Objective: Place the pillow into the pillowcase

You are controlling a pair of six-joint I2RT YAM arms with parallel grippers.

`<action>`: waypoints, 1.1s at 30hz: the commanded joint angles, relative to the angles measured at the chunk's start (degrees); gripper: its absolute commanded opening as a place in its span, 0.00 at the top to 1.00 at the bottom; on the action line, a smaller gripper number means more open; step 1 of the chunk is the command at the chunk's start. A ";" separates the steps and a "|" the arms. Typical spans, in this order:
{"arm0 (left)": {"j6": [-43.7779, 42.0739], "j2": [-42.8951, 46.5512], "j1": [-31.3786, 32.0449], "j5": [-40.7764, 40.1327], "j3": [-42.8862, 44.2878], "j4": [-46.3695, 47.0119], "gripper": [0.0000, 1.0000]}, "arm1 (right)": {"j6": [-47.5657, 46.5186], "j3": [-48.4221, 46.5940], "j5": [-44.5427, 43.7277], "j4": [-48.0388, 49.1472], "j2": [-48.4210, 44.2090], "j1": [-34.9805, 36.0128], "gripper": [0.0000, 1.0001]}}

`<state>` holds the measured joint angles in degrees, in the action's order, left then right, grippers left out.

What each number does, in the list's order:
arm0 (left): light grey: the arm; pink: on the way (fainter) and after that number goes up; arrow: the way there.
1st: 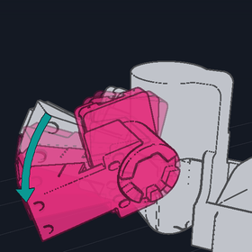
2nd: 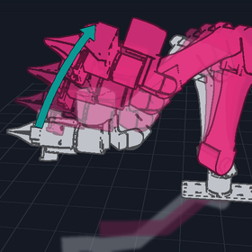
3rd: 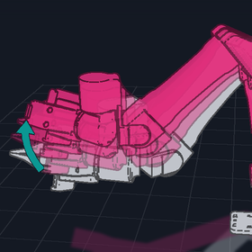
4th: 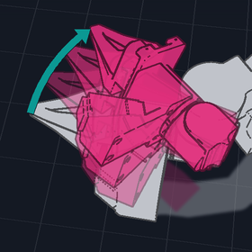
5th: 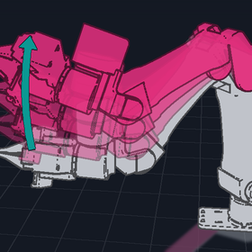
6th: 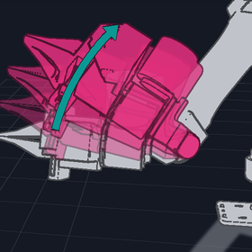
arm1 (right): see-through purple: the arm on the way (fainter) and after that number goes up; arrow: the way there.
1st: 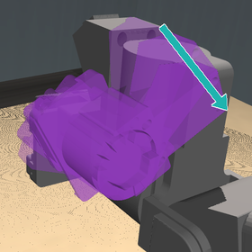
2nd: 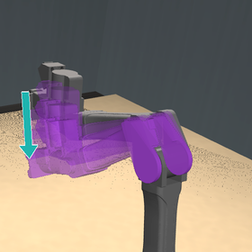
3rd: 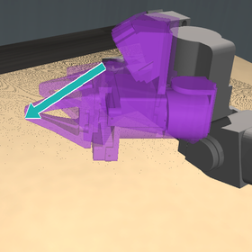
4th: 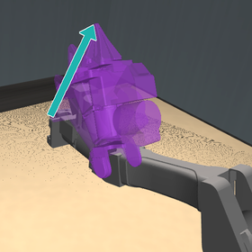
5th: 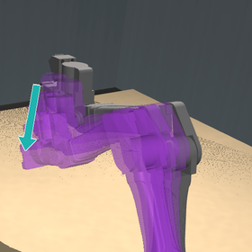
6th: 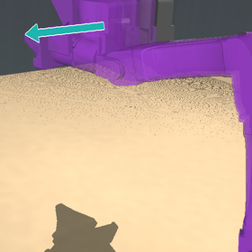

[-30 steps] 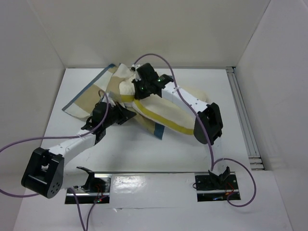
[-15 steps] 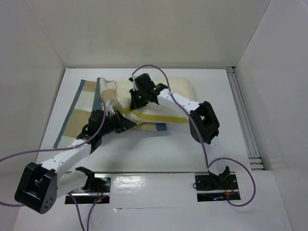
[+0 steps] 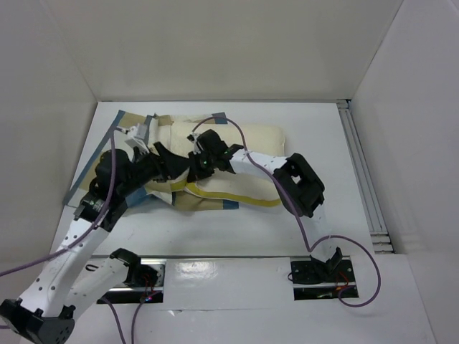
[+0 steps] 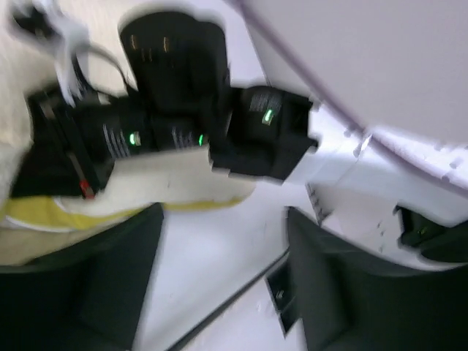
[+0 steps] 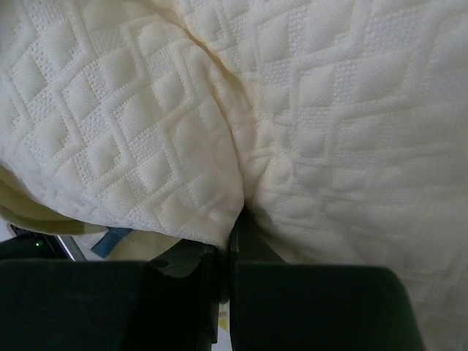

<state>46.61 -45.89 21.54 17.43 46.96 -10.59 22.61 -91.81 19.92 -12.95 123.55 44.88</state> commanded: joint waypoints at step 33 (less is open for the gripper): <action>-2.49 -32.60 3.51 -53.74 23.53 -27.29 0.51 | 0.15 1.81 -5.68 -0.06 -1.29 2.84 1.00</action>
<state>43.72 -82.28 24.84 -34.68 71.44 -40.40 23.07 -90.11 15.70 -11.18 122.13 47.00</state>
